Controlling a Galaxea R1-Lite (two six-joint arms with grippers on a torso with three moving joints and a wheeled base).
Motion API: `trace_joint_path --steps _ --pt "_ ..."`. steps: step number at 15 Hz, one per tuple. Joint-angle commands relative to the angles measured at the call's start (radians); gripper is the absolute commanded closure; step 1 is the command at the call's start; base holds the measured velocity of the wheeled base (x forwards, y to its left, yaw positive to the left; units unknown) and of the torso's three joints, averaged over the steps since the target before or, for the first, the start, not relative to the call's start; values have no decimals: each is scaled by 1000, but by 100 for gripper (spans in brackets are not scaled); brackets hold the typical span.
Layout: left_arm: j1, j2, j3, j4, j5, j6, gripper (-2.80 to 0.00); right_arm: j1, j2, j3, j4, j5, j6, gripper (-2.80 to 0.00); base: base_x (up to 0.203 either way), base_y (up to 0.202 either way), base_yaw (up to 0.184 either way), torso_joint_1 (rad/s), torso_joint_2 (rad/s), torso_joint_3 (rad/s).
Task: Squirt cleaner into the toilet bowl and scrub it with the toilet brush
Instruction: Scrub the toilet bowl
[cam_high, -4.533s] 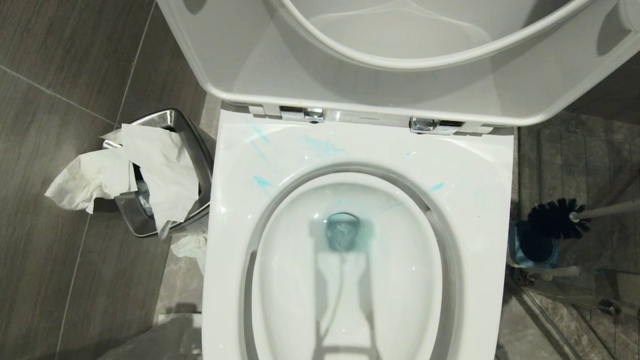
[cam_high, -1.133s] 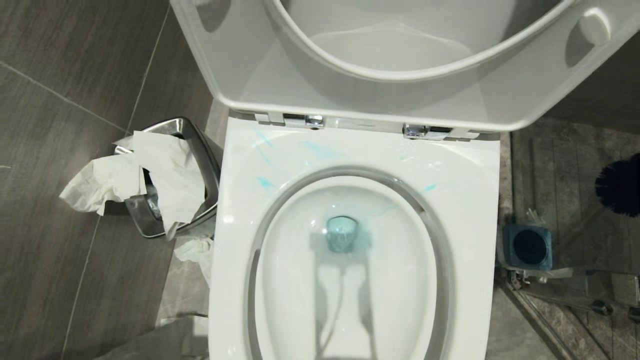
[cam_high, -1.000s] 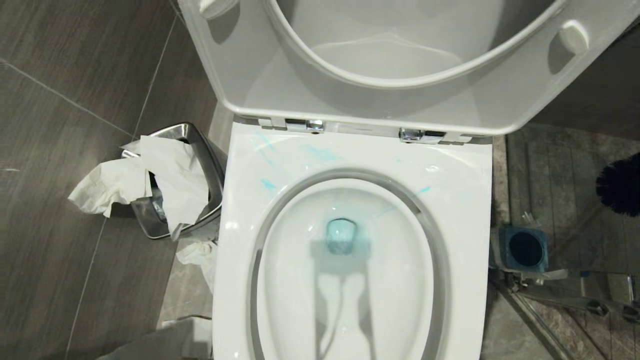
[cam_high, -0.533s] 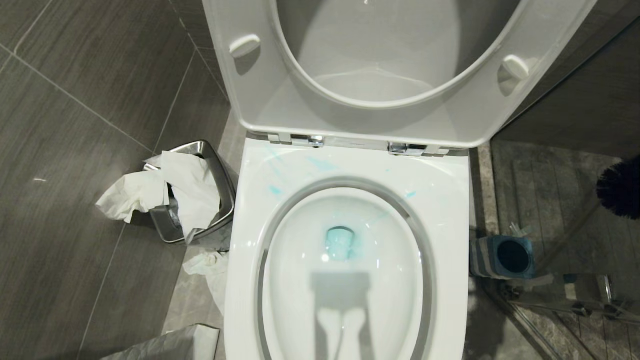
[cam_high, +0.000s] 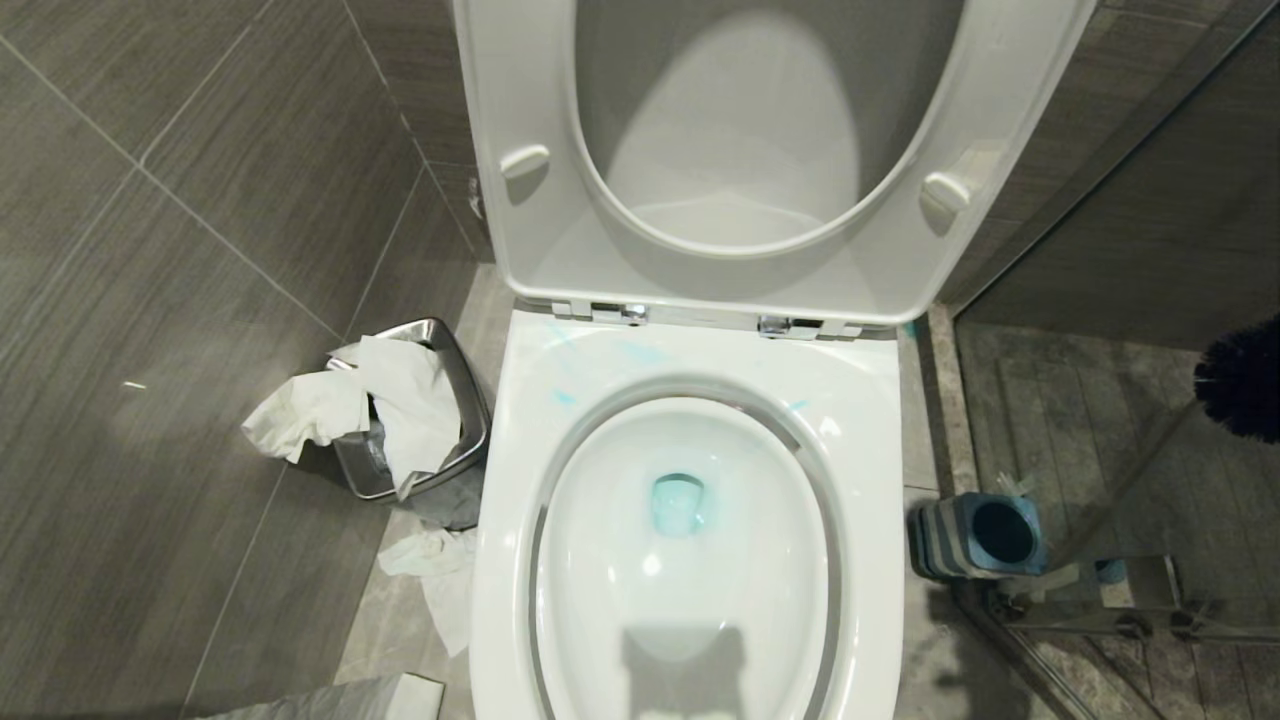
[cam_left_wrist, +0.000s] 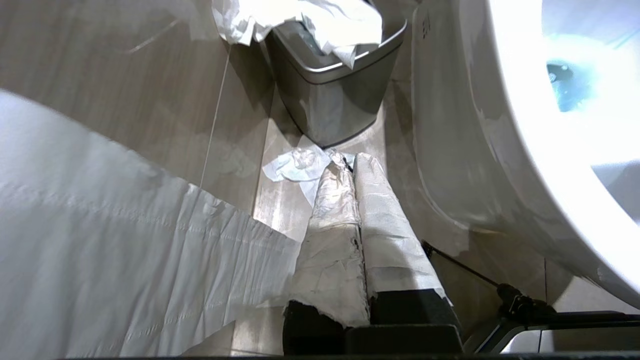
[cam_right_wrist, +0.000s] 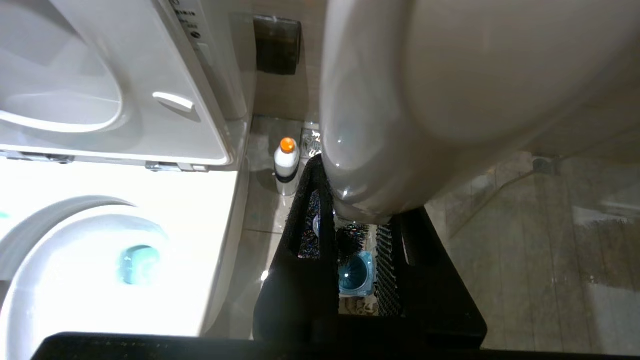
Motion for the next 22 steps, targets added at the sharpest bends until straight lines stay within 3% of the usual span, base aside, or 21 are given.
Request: trace_joint_path --steps 1,17,22 --pt "0 1 2 0 0 0 0 0 4 0 3 2 0 0 0 0 0 -2 -2 203" --pt "0 1 2 0 0 0 0 0 25 30 3 8 -2 0 0 0 0 1 3 201" --pt "0 1 2 0 0 -1 0 1 114 41 0 7 -1 0 0 0 0 2 2 76"
